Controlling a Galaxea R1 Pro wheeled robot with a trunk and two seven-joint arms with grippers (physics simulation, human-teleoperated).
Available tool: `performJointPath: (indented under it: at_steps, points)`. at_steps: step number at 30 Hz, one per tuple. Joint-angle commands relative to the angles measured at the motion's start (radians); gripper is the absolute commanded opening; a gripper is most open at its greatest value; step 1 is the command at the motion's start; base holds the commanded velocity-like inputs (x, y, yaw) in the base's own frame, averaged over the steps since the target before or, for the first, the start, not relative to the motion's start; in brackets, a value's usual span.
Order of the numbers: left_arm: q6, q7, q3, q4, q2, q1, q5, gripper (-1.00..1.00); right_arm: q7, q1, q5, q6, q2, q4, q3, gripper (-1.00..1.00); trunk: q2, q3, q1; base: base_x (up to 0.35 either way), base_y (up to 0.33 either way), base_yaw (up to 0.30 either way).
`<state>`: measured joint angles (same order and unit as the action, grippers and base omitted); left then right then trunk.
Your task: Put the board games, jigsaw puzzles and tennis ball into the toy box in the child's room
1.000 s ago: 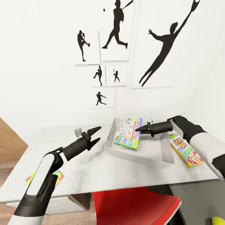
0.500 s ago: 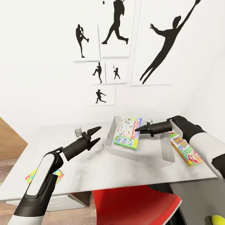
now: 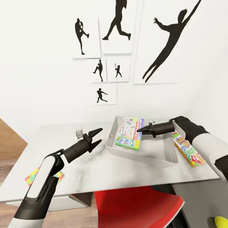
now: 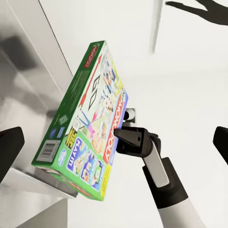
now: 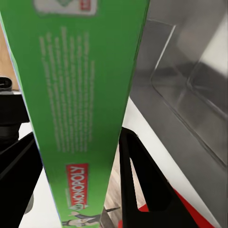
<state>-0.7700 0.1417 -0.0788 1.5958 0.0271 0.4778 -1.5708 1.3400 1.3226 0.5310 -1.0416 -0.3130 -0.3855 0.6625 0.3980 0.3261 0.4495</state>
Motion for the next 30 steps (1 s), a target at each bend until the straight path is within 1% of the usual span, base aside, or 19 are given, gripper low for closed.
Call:
performJointPath:
  at_steps: [1, 9, 16, 25, 30]
  points:
    - [-0.001, 0.01, -0.001, 0.001, 0.001, 0.001, -0.011, 1.0, 0.004, 0.003, 0.003, -0.006, -0.001, 0.0, 0.005, -1.0, 0.002, 0.003, 0.001, 0.0, 0.0, 0.0]
    - [-0.001, 0.011, -0.001, 0.001, 0.001, 0.001, -0.011, 1.0, 0.004, 0.012, 0.004, -0.006, -0.006, 0.0, 0.005, -1.0, 0.002, 0.007, 0.001, 0.0, 0.0, 0.0]
    - [-0.001, 0.011, -0.001, 0.001, 0.001, 0.001, -0.011, 1.0, 0.004, 0.029, 0.004, -0.006, 0.0, -0.001, 0.005, -1.0, 0.002, 0.008, 0.001, 0.0, 0.0, 0.0]
    - [-0.001, 0.011, 0.0, 0.001, 0.002, 0.001, -0.011, 1.0, -0.001, 0.035, 0.004, -0.006, 0.001, -0.001, 0.005, -1.0, 0.002, 0.008, 0.001, 0.0, 0.0, 0.0]
    - [-0.002, 0.003, 0.0, 0.003, 0.002, 0.001, -0.011, 1.0, -0.005, 0.049, 0.004, -0.006, 0.003, -0.001, 0.005, -1.0, 0.002, 0.009, 0.001, 0.0, 0.0, 0.0]
